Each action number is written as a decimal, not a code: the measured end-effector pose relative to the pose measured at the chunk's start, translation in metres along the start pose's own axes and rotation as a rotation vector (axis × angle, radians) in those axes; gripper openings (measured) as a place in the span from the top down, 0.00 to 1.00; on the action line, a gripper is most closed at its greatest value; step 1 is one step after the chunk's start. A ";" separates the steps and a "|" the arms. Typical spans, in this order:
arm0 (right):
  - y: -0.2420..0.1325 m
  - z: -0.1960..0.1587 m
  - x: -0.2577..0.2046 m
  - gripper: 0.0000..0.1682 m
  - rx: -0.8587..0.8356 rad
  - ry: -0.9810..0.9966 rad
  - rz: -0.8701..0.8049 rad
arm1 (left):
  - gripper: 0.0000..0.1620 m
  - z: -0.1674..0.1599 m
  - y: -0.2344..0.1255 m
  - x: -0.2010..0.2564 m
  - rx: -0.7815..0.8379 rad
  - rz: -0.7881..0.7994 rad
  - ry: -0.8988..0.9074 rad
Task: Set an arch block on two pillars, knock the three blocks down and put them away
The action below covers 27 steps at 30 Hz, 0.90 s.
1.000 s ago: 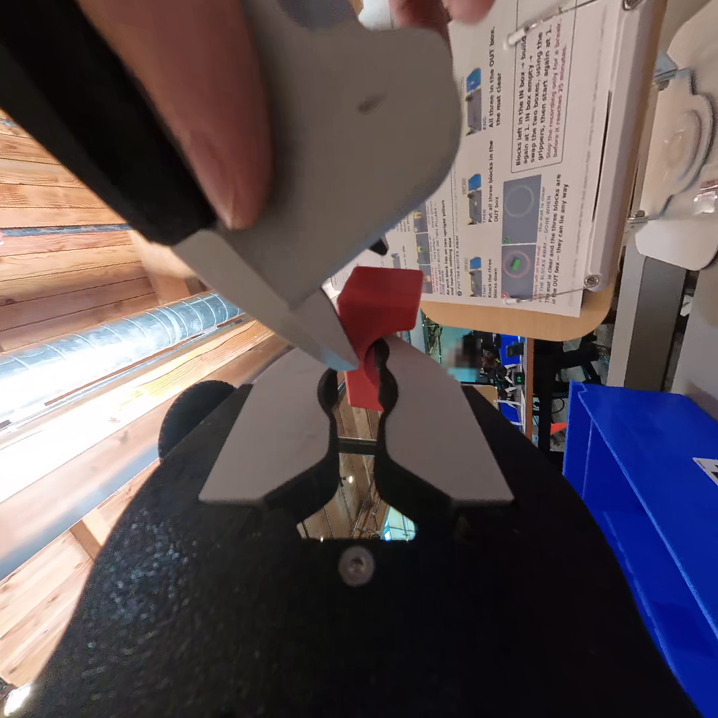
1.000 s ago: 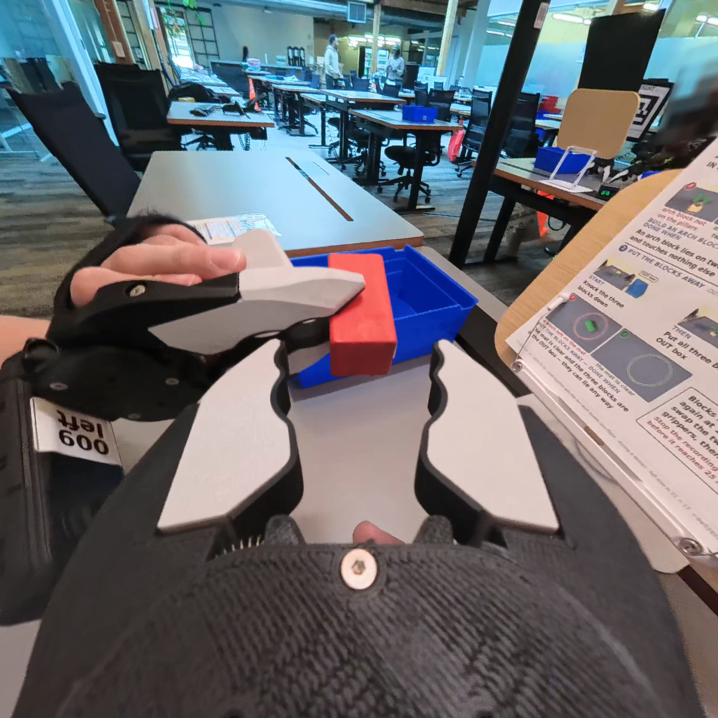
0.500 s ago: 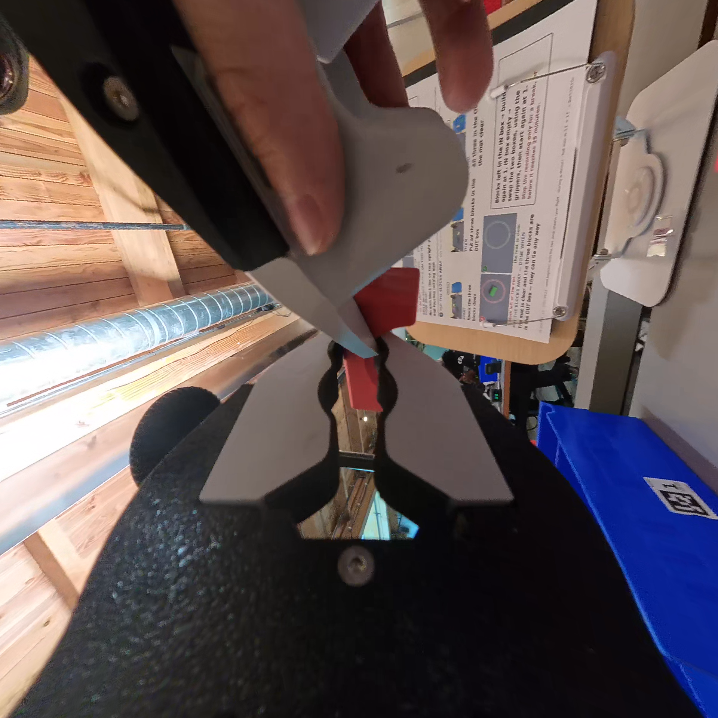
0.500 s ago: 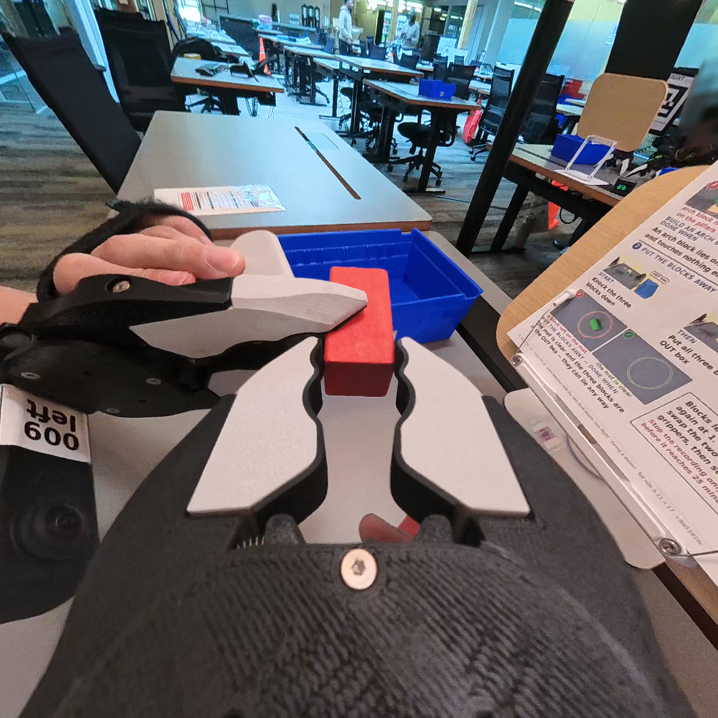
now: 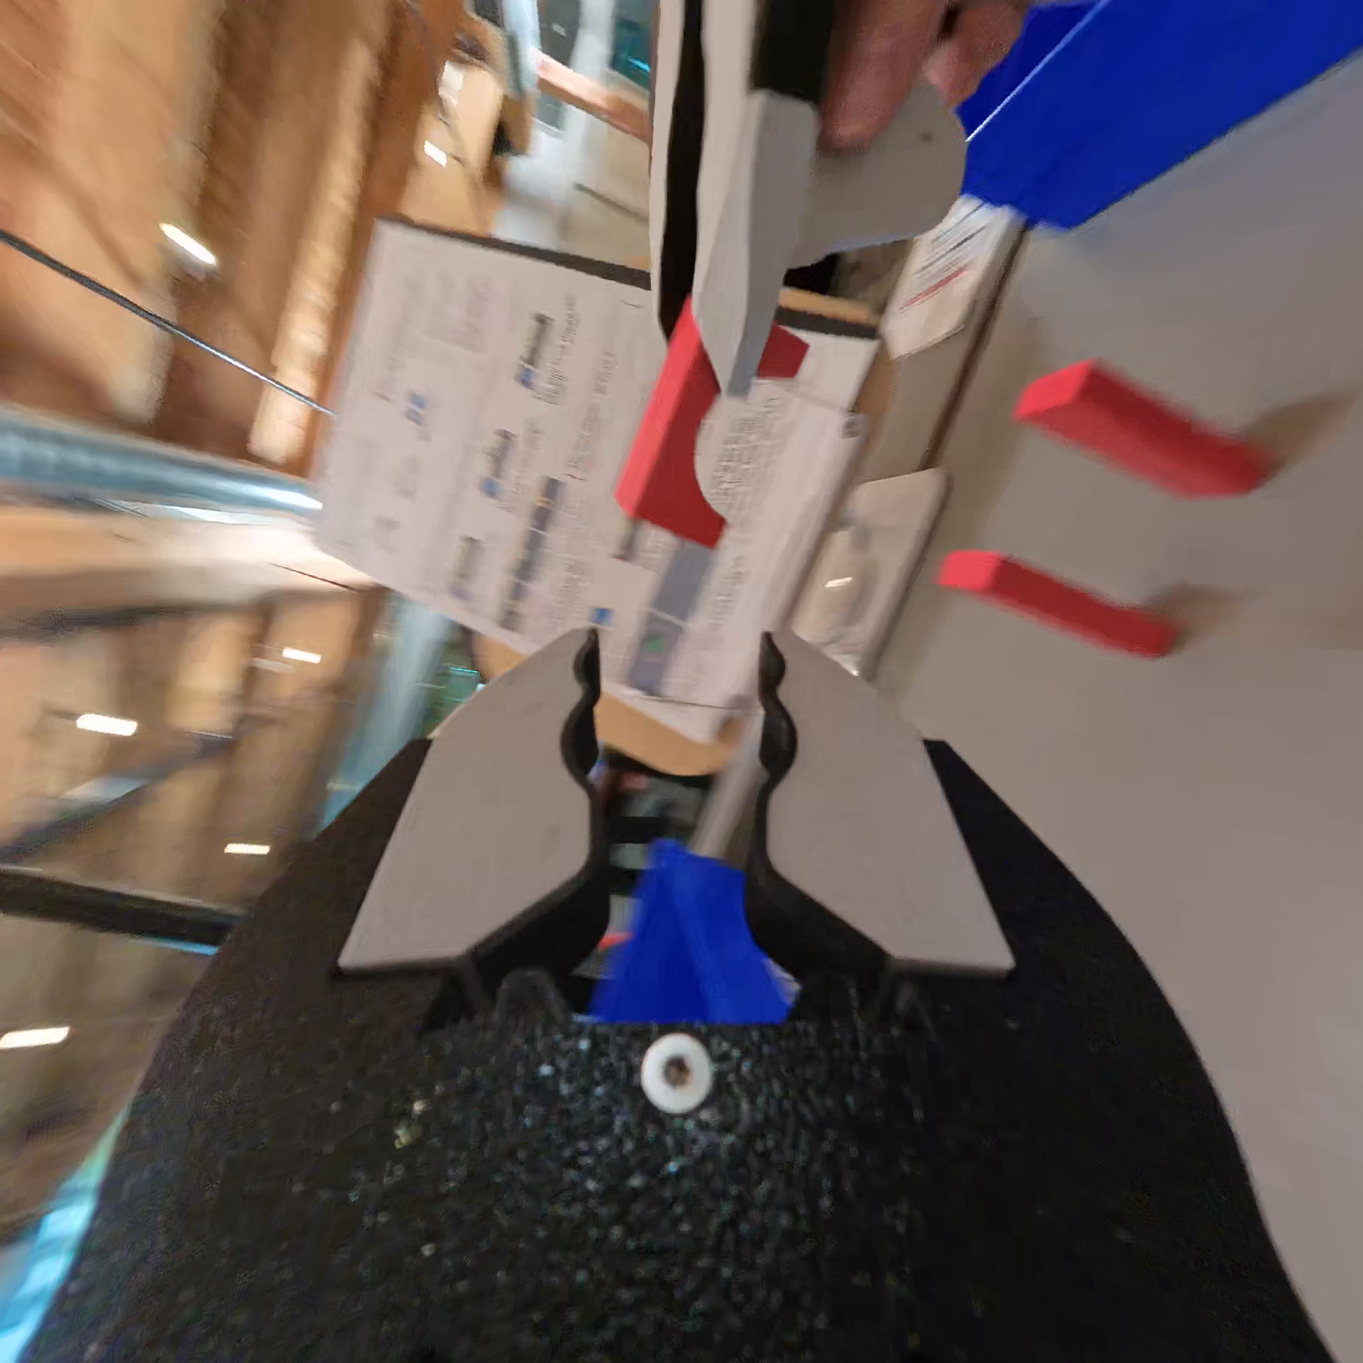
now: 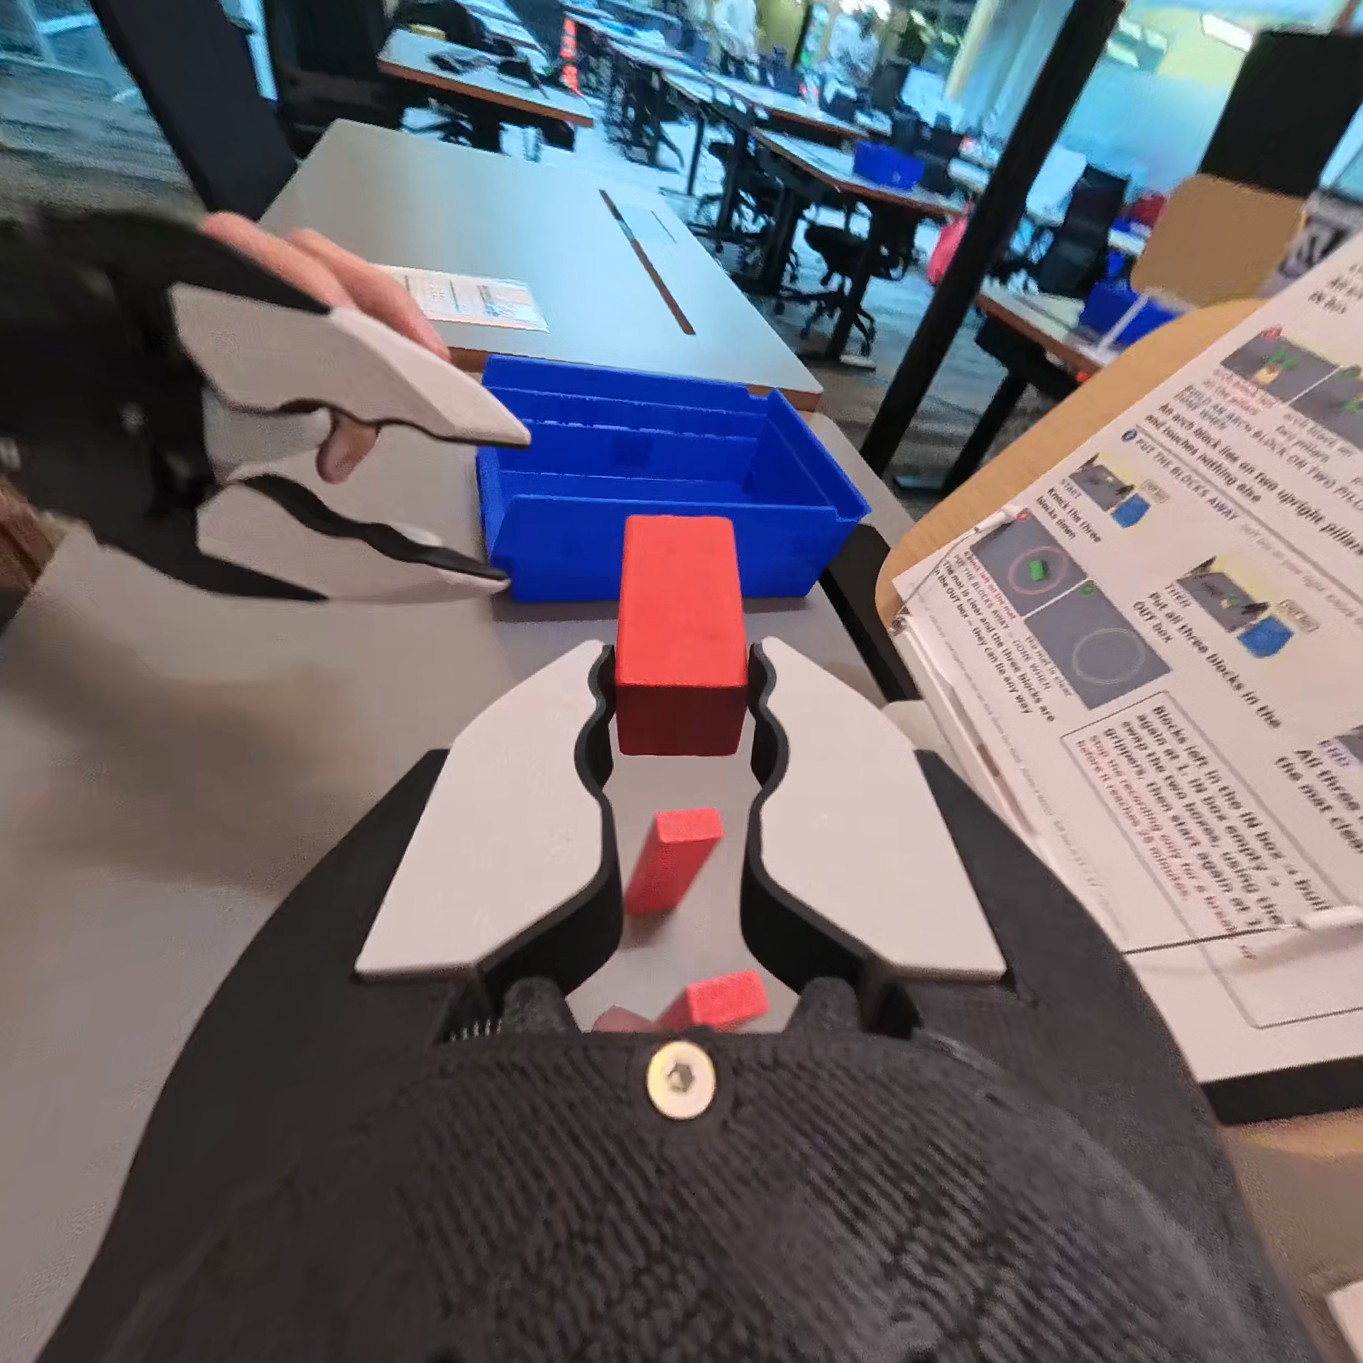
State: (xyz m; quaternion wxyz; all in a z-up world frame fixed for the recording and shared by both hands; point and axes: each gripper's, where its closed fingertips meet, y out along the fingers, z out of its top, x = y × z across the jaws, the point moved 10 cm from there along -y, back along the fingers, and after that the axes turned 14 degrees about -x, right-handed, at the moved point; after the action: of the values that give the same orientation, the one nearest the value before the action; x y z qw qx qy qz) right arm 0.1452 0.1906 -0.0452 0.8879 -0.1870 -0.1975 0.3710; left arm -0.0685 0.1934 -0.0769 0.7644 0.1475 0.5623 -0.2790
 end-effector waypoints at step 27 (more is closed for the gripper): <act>0.029 -0.096 0.038 0.79 -0.033 0.049 0.208 | 0.50 -0.047 -0.016 0.075 0.120 -1.162 -0.884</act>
State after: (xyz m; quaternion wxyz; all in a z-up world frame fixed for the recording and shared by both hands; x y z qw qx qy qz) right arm 0.1998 0.2195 -0.1334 0.8459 -0.2303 -0.1614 0.4533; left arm -0.0983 0.1864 -0.1608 0.6391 -0.2594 0.1727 -0.7031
